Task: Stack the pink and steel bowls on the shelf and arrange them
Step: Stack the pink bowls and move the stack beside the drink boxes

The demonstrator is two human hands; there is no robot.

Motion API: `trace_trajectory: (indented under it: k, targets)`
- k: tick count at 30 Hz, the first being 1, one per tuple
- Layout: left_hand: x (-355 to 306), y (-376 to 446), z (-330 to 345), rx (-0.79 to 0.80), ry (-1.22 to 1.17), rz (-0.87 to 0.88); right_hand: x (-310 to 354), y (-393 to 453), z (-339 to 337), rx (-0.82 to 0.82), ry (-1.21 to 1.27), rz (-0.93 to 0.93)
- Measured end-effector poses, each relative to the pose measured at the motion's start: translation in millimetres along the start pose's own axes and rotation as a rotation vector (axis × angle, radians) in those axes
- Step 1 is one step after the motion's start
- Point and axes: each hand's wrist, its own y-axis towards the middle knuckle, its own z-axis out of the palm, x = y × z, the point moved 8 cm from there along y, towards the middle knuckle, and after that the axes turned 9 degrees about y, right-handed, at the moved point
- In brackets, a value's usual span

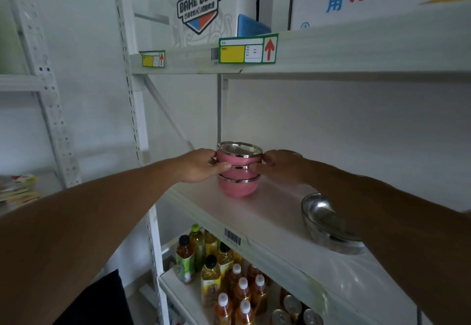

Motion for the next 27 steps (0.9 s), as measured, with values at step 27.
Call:
trace_trajectory:
  k: [27]
  targets:
    - [45.2,8.3,12.5,-0.121,-0.199,-0.028,10.9,-14.8,10.6,-0.016,0.062,0.086]
